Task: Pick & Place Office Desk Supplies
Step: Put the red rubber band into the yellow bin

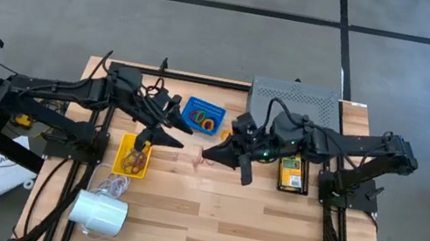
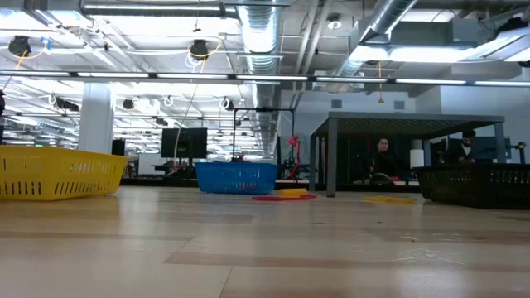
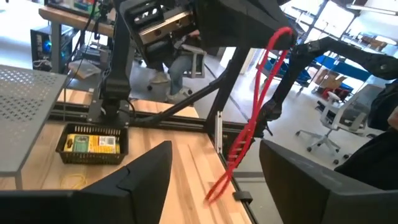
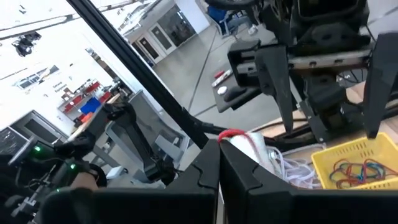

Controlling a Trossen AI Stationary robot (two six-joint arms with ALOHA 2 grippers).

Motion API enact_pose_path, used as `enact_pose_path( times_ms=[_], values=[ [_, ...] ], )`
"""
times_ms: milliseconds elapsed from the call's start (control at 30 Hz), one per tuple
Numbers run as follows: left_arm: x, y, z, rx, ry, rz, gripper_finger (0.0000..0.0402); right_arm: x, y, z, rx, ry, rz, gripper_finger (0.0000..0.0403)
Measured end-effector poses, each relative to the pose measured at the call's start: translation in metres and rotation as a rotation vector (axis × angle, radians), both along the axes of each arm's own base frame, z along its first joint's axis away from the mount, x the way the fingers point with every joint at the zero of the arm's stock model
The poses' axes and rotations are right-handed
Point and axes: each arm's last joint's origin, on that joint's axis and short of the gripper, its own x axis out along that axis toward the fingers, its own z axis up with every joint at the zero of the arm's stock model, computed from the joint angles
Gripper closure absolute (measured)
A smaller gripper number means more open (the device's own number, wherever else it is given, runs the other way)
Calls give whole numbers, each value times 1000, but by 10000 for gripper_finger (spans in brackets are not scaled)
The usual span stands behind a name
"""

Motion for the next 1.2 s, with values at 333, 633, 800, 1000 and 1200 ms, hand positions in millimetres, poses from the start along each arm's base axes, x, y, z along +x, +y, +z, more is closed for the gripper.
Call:
enact_pose_path(
  times_ms=[333, 633, 800, 1000, 1200],
  values=[
    [2, -7, 7, 1, -80, -31, 155, 1, -6, 4, 4, -37, -18, 403],
    [25, -14, 2, -38, -127, -55, 156, 3, -15, 8, 12, -72, -45, 403],
    [36, -14, -1, -57, -155, -57, 155, 3, -17, 11, 17, -107, -48, 403],
    [52, -13, -5, -112, -201, -57, 175, 3, -19, 12, 17, -111, -55, 403],
    [57, -13, -6, -133, -223, -63, 213, 3, -19, 12, 17, -115, -55, 403]
  ],
)
